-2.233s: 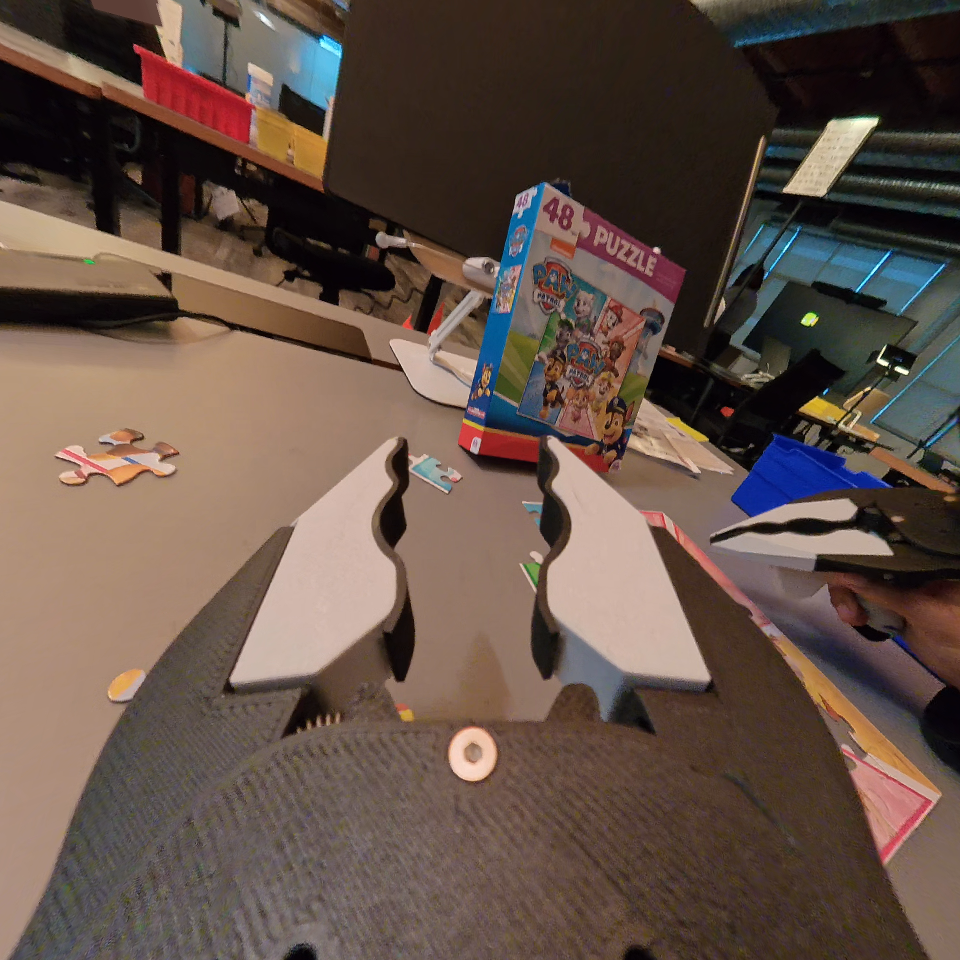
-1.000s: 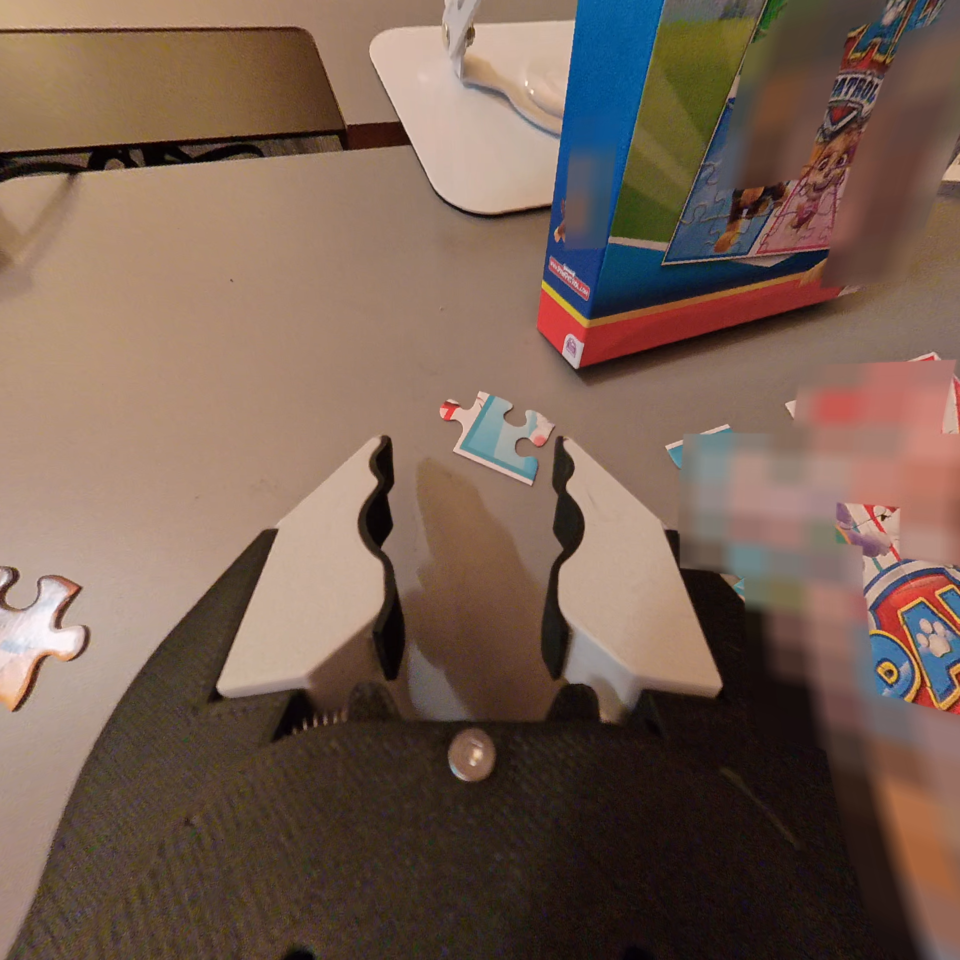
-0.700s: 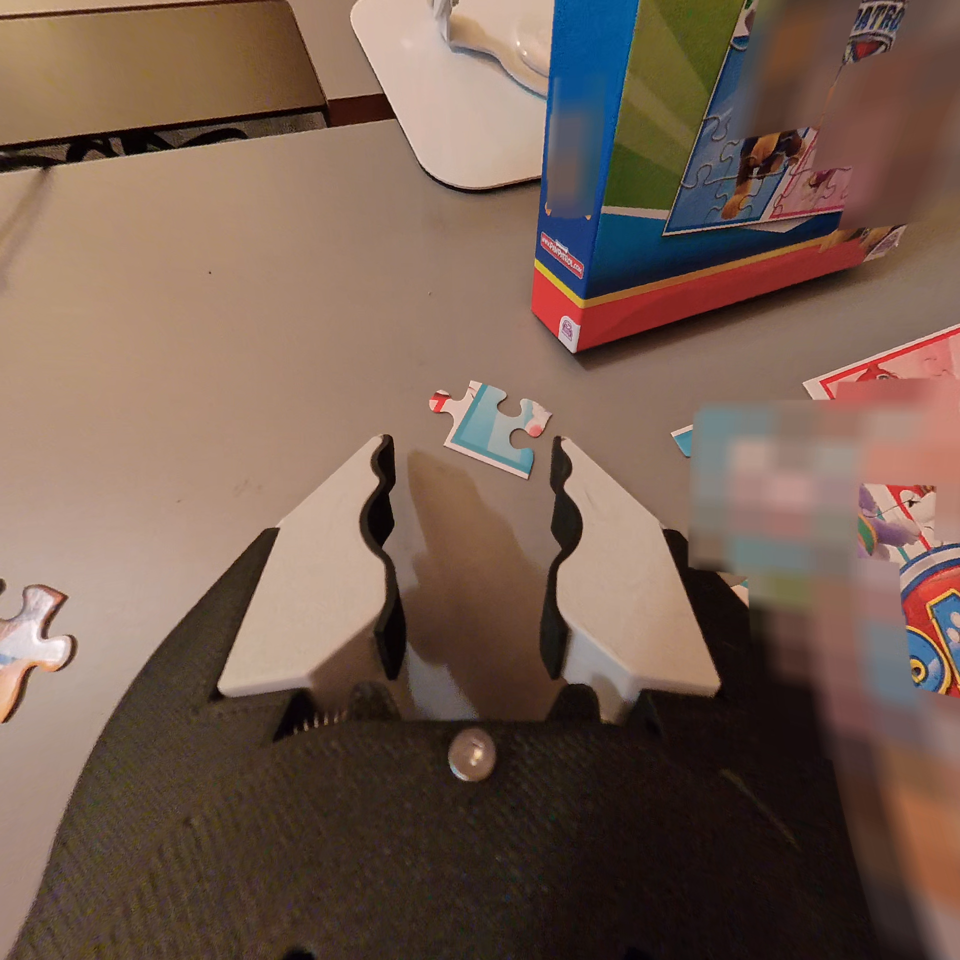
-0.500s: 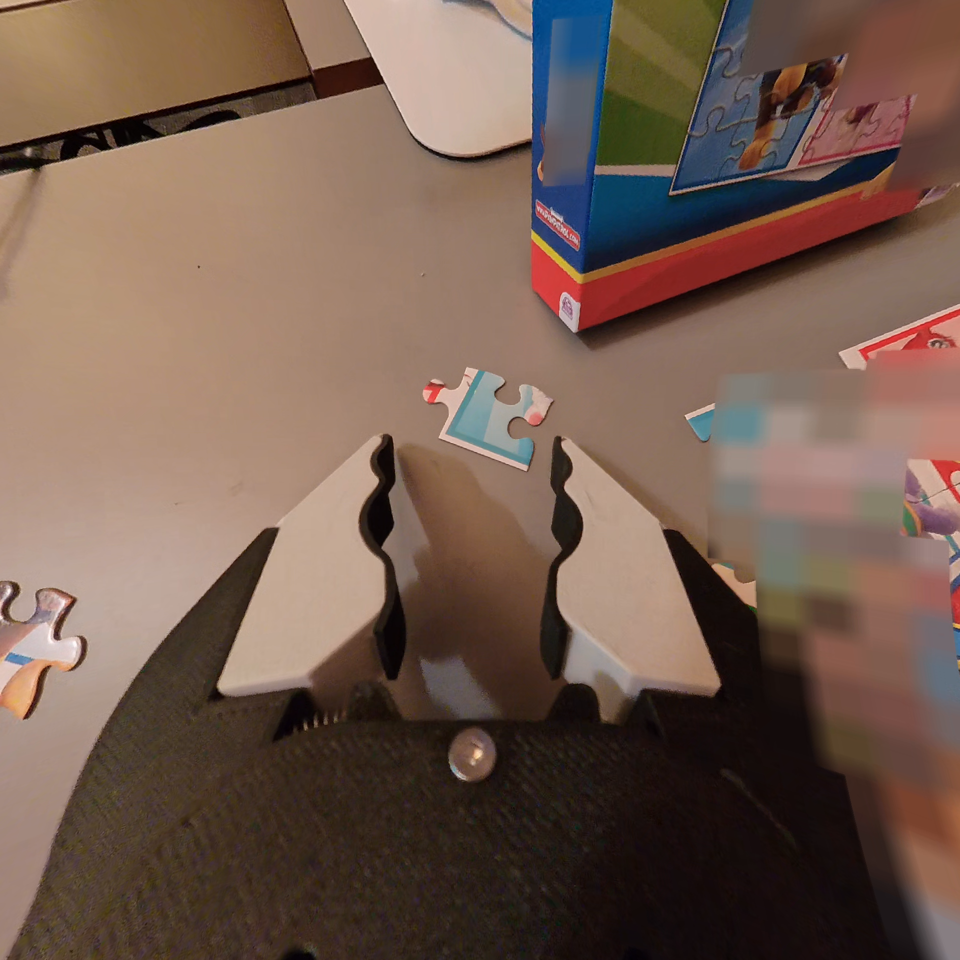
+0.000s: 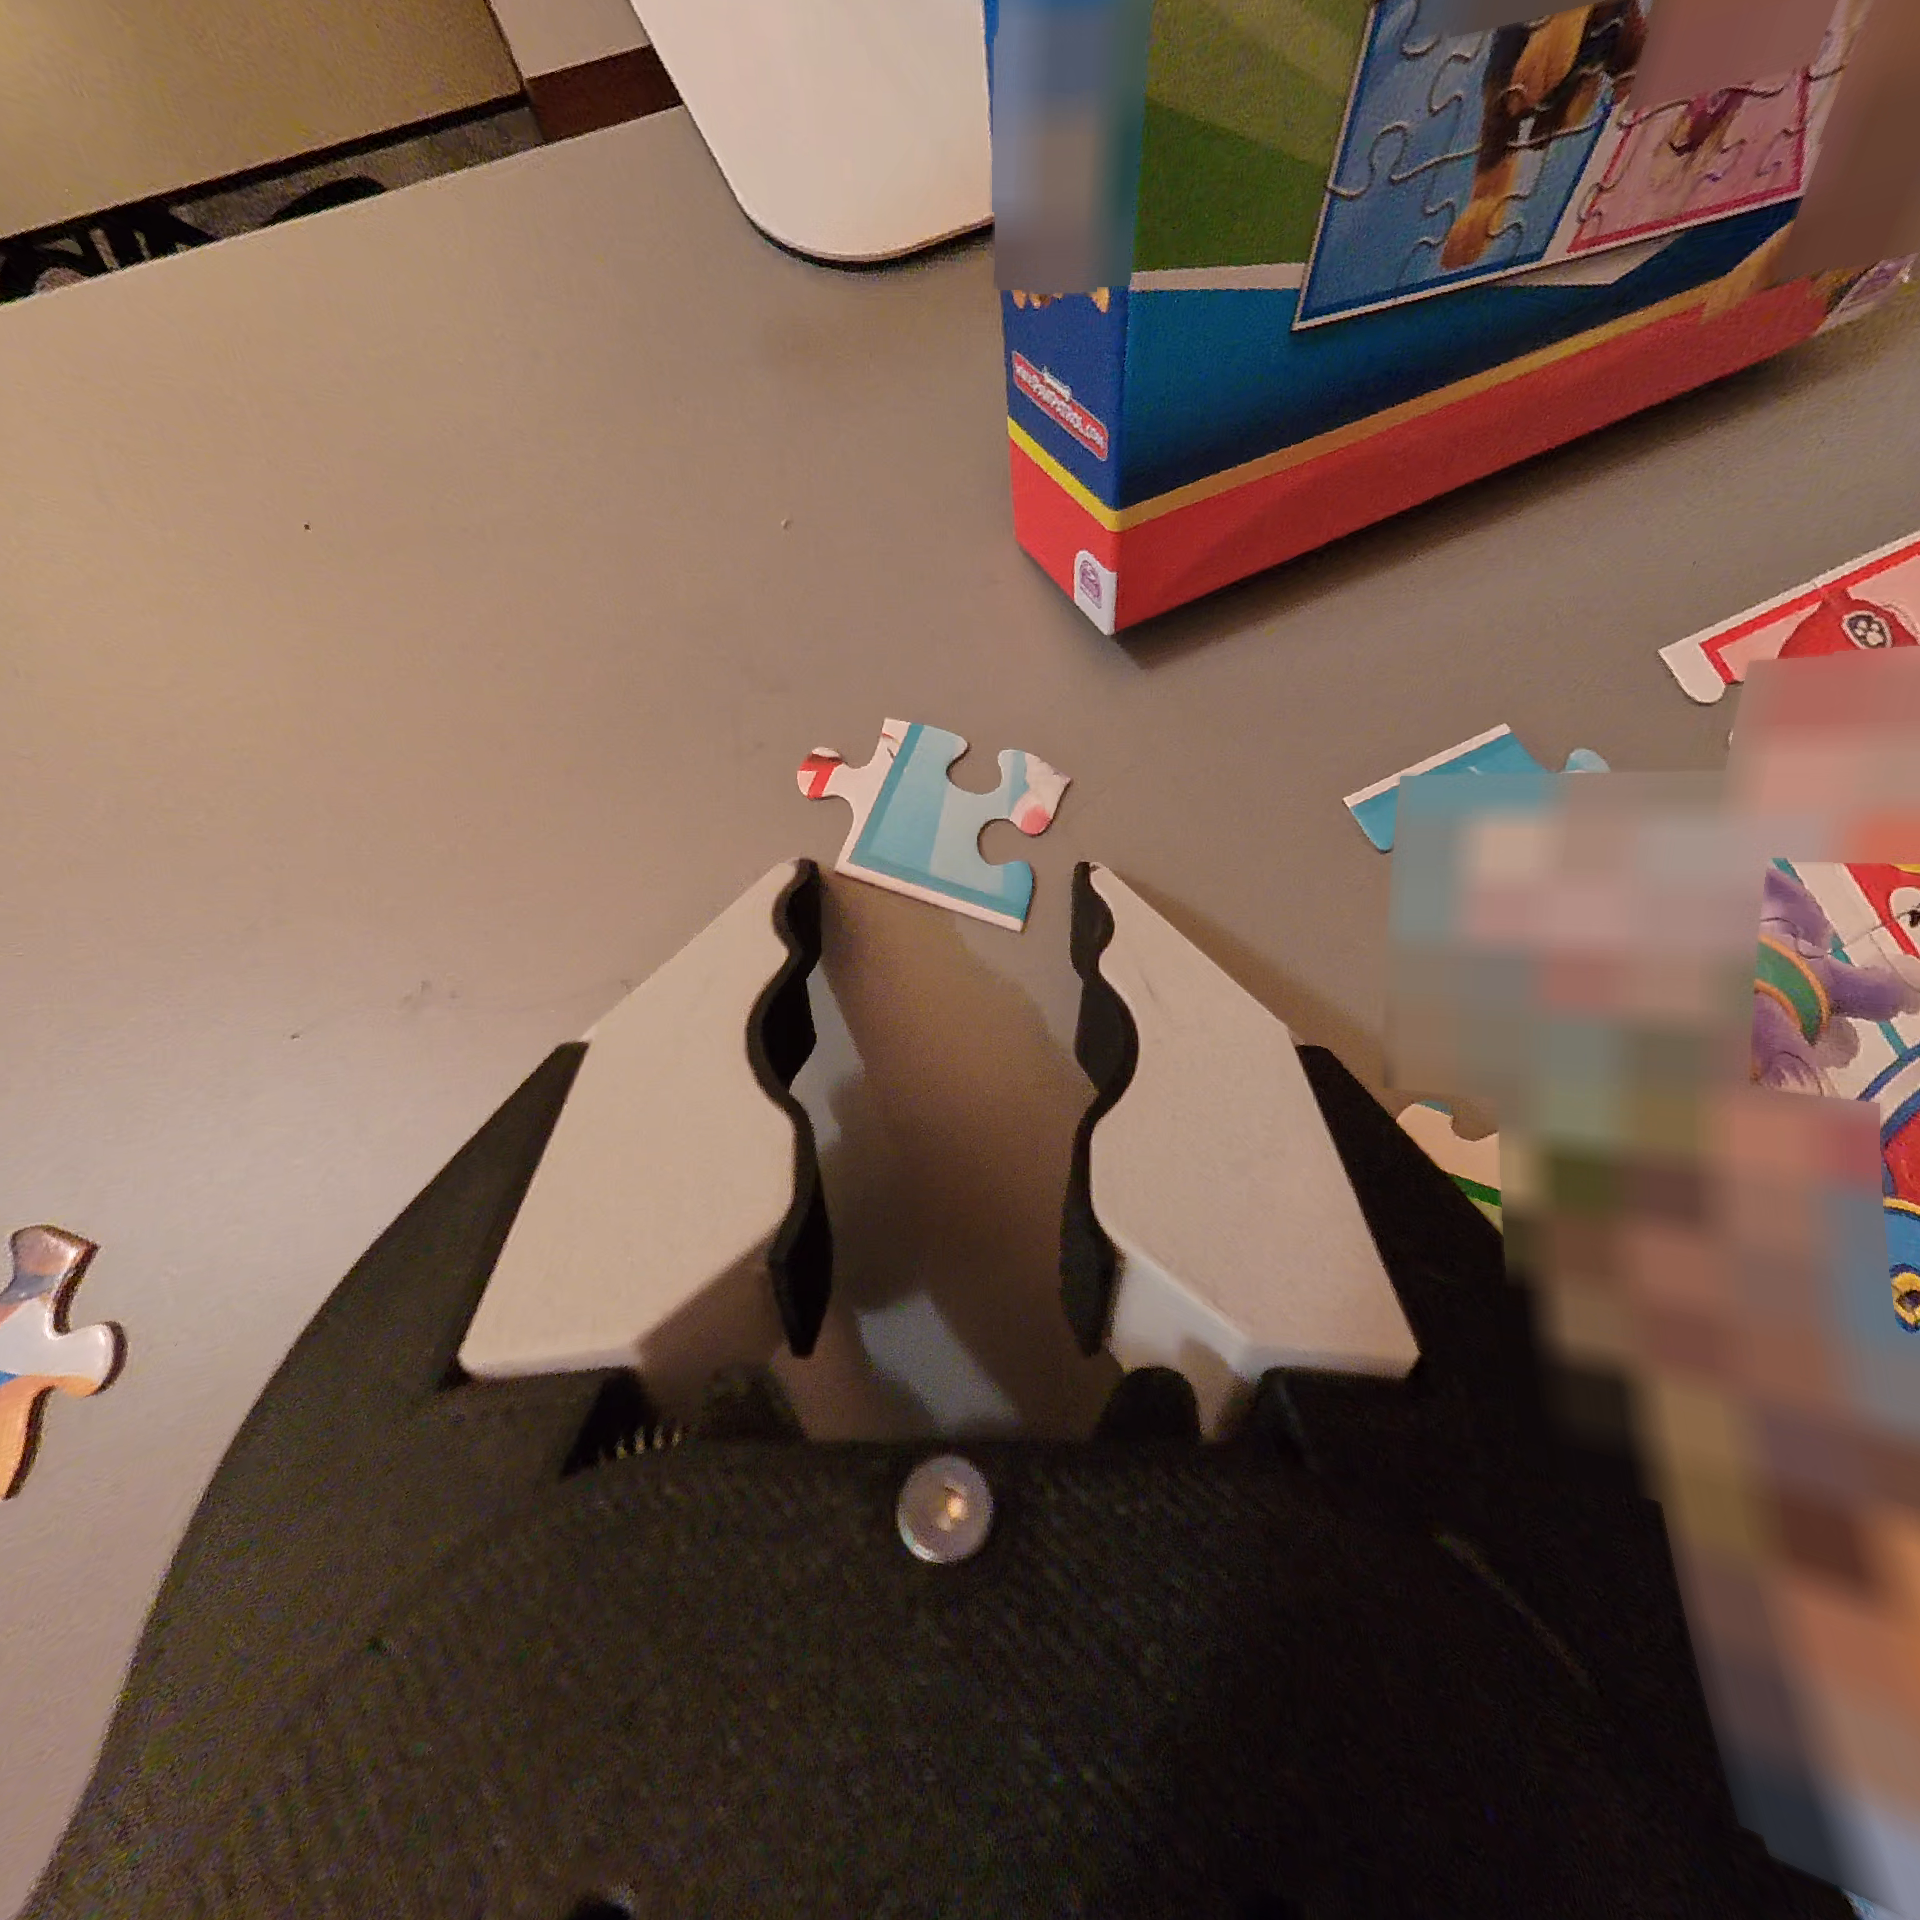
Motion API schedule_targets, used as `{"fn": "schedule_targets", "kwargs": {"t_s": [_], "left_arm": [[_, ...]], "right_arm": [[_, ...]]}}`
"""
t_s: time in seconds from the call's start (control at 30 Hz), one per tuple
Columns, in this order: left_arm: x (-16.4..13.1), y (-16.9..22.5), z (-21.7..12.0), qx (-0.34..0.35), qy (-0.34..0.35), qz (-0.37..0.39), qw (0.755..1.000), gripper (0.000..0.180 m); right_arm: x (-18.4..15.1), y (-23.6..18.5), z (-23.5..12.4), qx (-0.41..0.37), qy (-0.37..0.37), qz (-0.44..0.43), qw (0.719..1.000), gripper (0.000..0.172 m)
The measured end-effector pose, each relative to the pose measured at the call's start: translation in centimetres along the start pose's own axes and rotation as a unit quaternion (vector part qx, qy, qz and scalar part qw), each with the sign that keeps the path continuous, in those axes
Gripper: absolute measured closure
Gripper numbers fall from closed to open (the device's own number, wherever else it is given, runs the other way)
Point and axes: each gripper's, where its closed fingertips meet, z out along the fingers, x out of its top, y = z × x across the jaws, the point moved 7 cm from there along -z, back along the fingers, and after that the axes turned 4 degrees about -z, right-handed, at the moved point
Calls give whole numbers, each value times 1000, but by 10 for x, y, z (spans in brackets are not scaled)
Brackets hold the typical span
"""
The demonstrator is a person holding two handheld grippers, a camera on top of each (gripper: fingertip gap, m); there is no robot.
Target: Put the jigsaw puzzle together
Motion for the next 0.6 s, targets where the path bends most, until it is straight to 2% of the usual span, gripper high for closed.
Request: {"fn": "schedule_targets", "kwargs": {"t_s": [0.43, 0.53, 0.6], "left_arm": [[-1, 6, -1, -36, 0, 15, 999, 161], [-1, 5, -2, -35, 2, 11, 999, 157], [-1, 6, -1, -37, 0, 16, 999, 138]], "right_arm": [[1, 0, -2, -4, 2, -3, 1000, 169], [2, 0, -3, -6, 3, -5, 1000, 169], [3, 0, -4, -7, 5, -6, 1000, 169]]}}
